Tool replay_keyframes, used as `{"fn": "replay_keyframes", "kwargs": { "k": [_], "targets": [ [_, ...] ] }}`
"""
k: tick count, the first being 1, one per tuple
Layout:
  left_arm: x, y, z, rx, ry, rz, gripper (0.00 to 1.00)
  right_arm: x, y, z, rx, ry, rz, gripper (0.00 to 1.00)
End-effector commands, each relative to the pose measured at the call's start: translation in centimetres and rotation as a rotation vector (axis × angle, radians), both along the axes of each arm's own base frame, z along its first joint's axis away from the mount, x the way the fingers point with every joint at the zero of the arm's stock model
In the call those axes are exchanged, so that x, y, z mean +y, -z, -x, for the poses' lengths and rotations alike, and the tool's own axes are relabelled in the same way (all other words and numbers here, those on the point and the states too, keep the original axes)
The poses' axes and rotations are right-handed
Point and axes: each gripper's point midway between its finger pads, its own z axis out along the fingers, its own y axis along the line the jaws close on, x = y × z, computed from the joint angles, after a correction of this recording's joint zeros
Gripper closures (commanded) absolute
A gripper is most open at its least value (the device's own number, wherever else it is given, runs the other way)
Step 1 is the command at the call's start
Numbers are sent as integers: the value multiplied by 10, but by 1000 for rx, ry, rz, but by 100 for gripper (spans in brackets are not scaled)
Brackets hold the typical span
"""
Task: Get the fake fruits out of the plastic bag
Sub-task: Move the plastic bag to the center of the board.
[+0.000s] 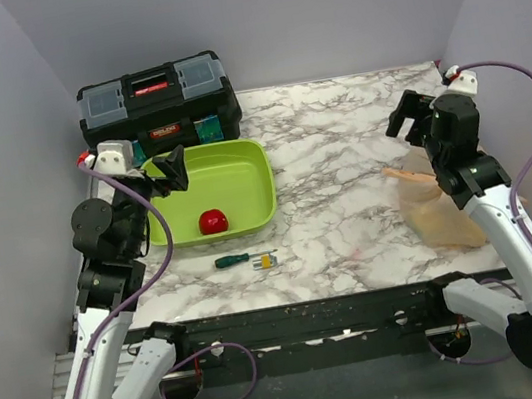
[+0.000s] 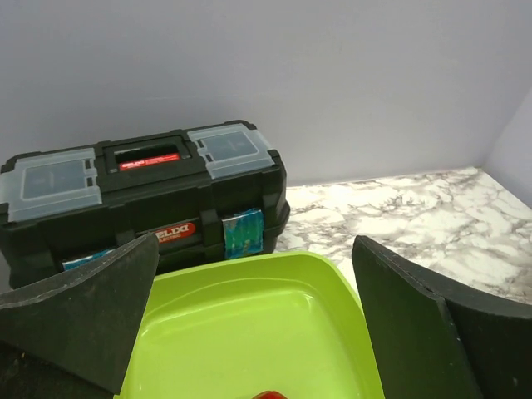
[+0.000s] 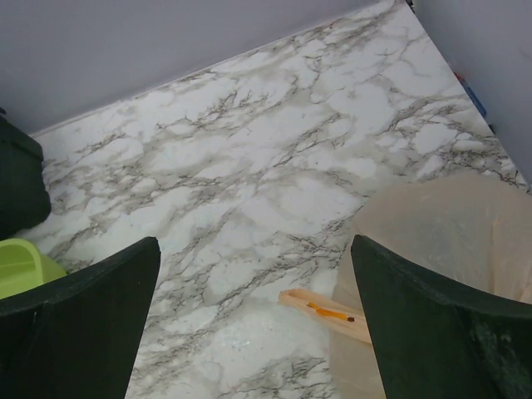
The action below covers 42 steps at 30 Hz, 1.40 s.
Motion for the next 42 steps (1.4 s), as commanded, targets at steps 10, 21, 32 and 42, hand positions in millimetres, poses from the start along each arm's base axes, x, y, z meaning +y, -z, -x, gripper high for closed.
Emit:
{"fn": "replay_keyframes", "kwargs": {
  "k": [10, 21, 32, 42],
  "targets": [
    [-26, 15, 5, 29, 152, -2, 1, -22, 0, 11, -7, 147, -16, 0],
    [-36, 24, 6, 60, 197, 17, 1, -43, 75, 44, 246, 351, -56, 0],
    [-52, 24, 12, 88, 283, 37, 1, -52, 116, 73, 333, 429, -62, 0],
    [-59, 24, 16, 89, 325, 51, 1, -97, 109, 94, 317, 701, -17, 5]
  ]
}}
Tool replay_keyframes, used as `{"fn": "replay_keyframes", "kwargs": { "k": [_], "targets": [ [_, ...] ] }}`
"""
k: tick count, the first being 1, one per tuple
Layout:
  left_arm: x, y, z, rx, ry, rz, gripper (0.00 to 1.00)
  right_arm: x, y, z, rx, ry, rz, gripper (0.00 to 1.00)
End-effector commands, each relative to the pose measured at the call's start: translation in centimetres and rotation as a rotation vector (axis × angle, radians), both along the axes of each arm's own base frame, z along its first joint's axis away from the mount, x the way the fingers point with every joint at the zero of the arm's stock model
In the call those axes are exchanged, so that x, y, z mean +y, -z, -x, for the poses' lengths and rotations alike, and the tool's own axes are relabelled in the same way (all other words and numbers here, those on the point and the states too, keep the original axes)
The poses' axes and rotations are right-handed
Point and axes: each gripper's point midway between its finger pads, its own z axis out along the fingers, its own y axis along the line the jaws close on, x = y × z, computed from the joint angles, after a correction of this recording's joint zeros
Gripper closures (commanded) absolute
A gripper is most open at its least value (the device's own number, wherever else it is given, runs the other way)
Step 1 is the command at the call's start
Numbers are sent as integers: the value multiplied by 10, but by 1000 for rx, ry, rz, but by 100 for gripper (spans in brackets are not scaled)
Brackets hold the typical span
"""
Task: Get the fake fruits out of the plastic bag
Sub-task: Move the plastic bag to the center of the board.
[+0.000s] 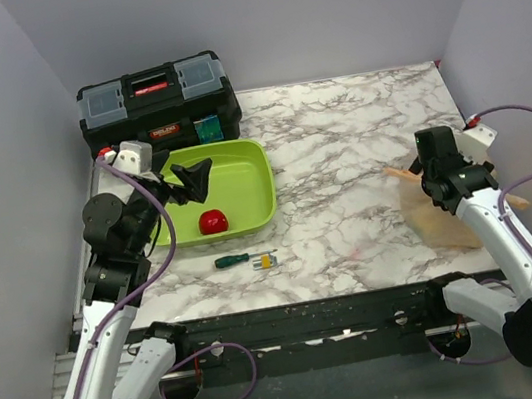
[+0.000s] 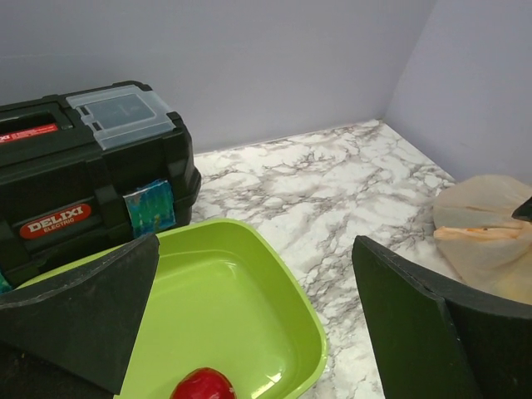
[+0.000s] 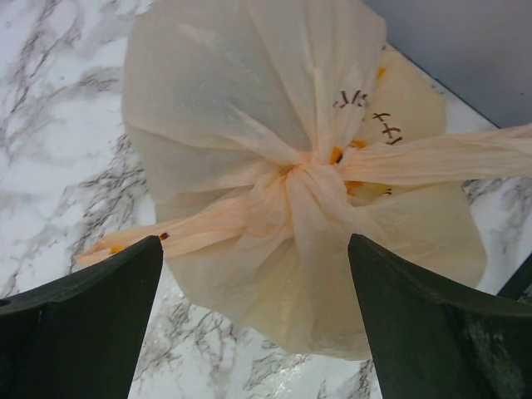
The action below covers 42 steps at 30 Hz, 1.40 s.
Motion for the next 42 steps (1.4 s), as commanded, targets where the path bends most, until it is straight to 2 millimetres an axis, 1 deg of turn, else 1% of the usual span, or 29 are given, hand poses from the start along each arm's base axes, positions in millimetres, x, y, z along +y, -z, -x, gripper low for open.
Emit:
{"fn": "replay_keyframes", "kwargs": {
  "k": [1, 5, 8, 10, 13, 14, 16, 19, 21, 22, 24, 25, 27, 29, 33, 35, 36, 37, 38, 39, 41, 42],
  "targets": [
    [-9, -5, 6, -2, 52, 16, 1, -30, -9, 15, -8, 162, 60, 6],
    [-11, -4, 7, 3, 59, 15, 1, -36, -9, 19, -10, 191, 63, 7],
    [-11, -4, 7, 2, 60, 16, 1, -35, -10, 19, -13, 182, 56, 8],
    [-12, -2, 7, 4, 62, 14, 1, -35, -7, 19, -3, 181, 54, 8],
    [-13, -2, 6, 8, 65, 11, 1, -35, -3, 21, -6, 189, 46, 13],
    [-13, -3, 7, 6, 68, 11, 1, -35, -3, 22, -17, 197, 43, 16],
    [-14, -2, 7, 5, 70, 10, 1, -34, -4, 21, -34, 191, 36, 26],
    [-15, 0, 6, 13, 73, 8, 1, -33, -4, 20, -37, 182, 29, 33],
    [-17, 0, 6, 15, 81, 7, 1, -31, -1, 20, -36, 177, 20, 34],
    [-17, 0, 6, 16, 82, 7, 1, -30, 1, 20, -35, 172, 15, 37],
    [-17, 1, 6, 16, 82, 7, 1, -25, 3, 16, -48, 146, -6, 53],
    [-17, 2, 6, 17, 79, 4, 1, -22, 4, 13, -53, 124, -18, 56],
    [-17, 5, 4, 23, 72, -1, 1, -16, 8, 9, -43, 91, -46, 55],
    [-20, 6, 3, 32, 82, -4, 1, -12, 14, 7, -22, 72, -56, 47],
    [-25, 9, 3, 45, 105, -7, 1, -3, 25, 0, 18, 10, -80, 40],
    [-28, 14, 1, 71, 102, -3, 1, 5, 32, -4, 41, -35, -109, 41],
    [-29, 16, -1, 101, 91, 13, 1, 11, 35, -6, 51, -59, -131, 45],
    [-31, 24, -5, 166, 80, 43, 1, 16, 38, -8, 67, -86, -148, 56],
    [-33, 30, -10, 233, 63, 74, 1, 20, 39, -9, 75, -102, -164, 63],
    [-37, 39, -12, 321, 61, 111, 1, 25, 41, -9, 85, -118, -187, 67],
    [-52, 54, -13, 471, 107, 154, 1, 33, 43, -11, 90, -154, -219, 80],
    [-60, 65, -12, 550, 136, 153, 1, 37, 45, -10, 98, -172, -229, 87]
  ]
}}
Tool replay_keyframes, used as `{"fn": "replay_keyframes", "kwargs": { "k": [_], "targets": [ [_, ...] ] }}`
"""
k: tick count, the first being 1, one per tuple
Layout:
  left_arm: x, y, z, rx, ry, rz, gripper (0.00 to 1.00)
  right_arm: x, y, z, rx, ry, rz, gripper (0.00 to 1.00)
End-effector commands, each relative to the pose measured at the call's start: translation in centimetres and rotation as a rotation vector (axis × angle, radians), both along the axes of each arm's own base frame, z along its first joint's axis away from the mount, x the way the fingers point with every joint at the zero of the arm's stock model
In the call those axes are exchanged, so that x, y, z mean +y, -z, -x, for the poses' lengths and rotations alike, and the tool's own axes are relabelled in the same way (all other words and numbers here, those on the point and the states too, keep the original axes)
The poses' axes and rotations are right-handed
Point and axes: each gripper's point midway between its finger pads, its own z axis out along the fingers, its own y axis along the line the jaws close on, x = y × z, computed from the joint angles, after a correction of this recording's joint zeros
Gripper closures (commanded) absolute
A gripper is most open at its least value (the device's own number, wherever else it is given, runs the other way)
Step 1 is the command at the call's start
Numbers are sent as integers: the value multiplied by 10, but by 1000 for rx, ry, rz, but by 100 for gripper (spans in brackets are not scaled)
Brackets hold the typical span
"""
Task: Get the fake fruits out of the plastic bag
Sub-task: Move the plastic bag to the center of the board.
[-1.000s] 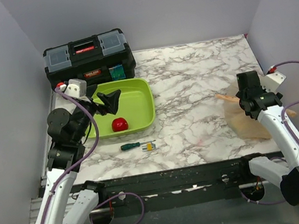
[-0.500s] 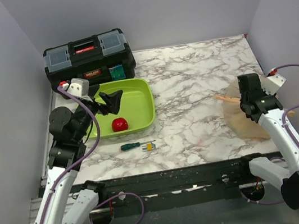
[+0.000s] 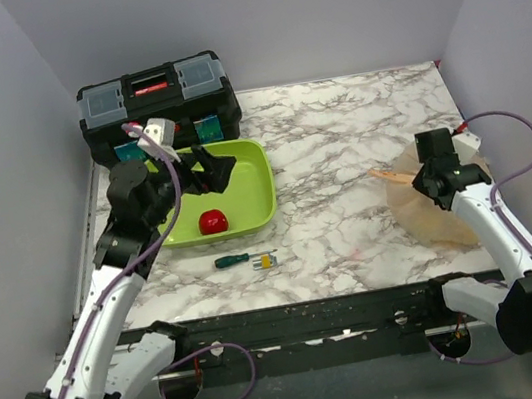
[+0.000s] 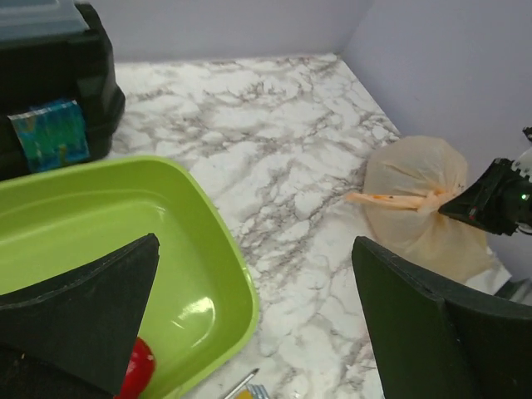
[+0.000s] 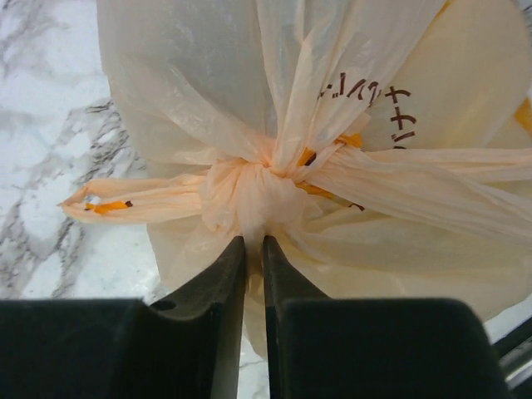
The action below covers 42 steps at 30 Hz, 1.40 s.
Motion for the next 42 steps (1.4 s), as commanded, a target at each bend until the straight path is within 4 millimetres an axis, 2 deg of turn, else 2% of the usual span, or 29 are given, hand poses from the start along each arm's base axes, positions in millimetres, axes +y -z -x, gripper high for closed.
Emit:
{"fn": "replay_keyframes", "kwargs": {
  "k": [1, 3, 5, 7, 10, 11, 12, 13, 16, 20, 24, 28, 30, 33, 35, 39, 42],
  "targets": [
    [-27, 36, 0, 383, 53, 90, 1, 26, 6, -6, 8, -114, -107, 90],
    [-26, 53, -1, 476, 30, 58, 1, 36, 13, -7, 15, -147, -145, 97],
    [-26, 65, 0, 525, 22, 55, 1, 46, 17, -7, 2, -178, -193, 99],
    [-29, 67, 4, 517, 47, 76, 1, 55, 16, -8, -23, -211, -233, 99],
    [-15, 69, 5, 481, -38, 121, 1, 63, 8, -9, -57, -233, -271, 99],
    [-13, 61, 8, 419, -29, 139, 1, 67, 6, -8, -68, -240, -294, 99],
    [-14, 63, 13, 378, -9, 149, 1, 73, 5, -8, -76, -247, -325, 99],
    [-16, 54, 16, 302, 24, 174, 1, 77, 6, -7, -80, -247, -354, 99],
    [-27, 43, 31, 207, 146, 183, 1, 98, 8, -5, -99, -246, -467, 99],
    [-48, 42, 30, 265, 251, 155, 4, 130, 4, -7, -144, -260, -519, 99],
    [-87, 32, 35, 324, 392, 224, 7, 156, 5, -9, -145, -256, -566, 99],
    [-129, 26, 32, 331, 466, 167, 9, 179, 1, -12, -184, -229, -640, 99],
    [-141, 20, 29, 317, 479, 141, 9, 191, -3, -12, -198, -224, -662, 99],
    [-150, 10, 24, 287, 511, 144, 9, 203, -5, -14, -201, -217, -691, 99],
    [-155, 10, 21, 284, 522, 126, 10, 211, -7, -16, -209, -220, -727, 99],
    [-158, 31, 21, 275, 532, 55, 11, 232, -8, -18, -204, -208, -849, 99],
    [-156, 49, 26, 256, 519, -13, 11, 243, -18, -23, -237, -205, -923, 99]
  ]
}}
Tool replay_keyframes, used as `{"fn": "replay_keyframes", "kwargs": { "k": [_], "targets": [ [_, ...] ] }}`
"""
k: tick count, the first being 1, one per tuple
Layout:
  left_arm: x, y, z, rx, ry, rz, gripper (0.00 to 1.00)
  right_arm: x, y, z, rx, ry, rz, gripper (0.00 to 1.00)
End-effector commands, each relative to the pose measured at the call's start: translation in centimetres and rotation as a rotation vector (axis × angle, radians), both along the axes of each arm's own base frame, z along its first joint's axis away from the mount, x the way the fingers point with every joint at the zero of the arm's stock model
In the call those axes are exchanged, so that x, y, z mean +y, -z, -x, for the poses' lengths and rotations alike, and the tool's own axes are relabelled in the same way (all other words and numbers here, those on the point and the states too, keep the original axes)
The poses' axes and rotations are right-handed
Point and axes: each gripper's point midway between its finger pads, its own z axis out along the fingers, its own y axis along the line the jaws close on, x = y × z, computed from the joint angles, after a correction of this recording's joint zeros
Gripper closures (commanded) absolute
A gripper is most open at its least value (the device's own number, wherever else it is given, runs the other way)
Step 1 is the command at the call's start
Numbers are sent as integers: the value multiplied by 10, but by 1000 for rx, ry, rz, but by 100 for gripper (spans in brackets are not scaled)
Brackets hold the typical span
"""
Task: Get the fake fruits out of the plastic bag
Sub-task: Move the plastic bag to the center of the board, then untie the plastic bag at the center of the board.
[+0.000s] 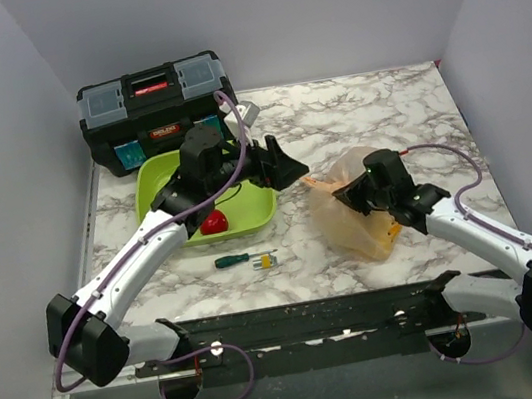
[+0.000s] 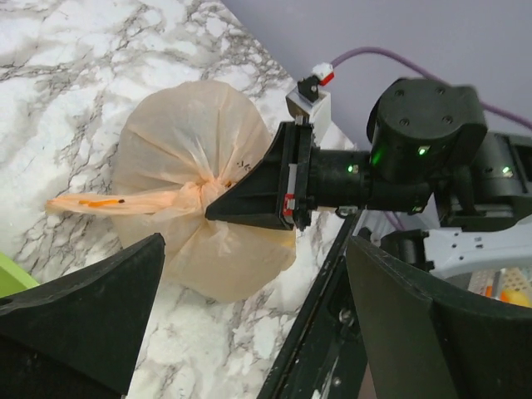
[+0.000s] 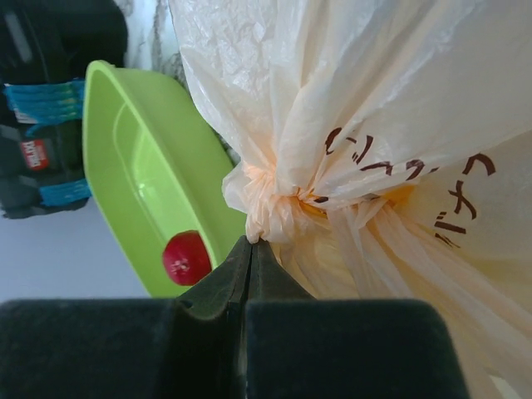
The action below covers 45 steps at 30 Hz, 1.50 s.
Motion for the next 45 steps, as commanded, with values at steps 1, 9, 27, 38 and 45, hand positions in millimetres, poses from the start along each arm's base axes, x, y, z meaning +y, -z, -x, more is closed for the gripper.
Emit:
{"fn": "replay_keyframes", "kwargs": {
  "k": [1, 9, 27, 38, 45],
  "targets": [
    [-1, 28, 11, -69, 41, -117, 11, 24, -20, -11, -35, 20, -167, 99],
    [-16, 45, 17, -74, 59, -204, 12, 35, -45, -24, -79, 2, -200, 97],
    [-35, 70, 26, -11, 111, -270, 17, -45, -57, 14, -205, -489, 652, 32],
    [-39, 81, 25, 28, 118, -310, 17, -29, -28, 41, -111, -672, 589, 48],
    [-40, 92, 21, 59, 109, -349, 20, -10, -2, 54, -36, -746, 481, 58]
  ]
}}
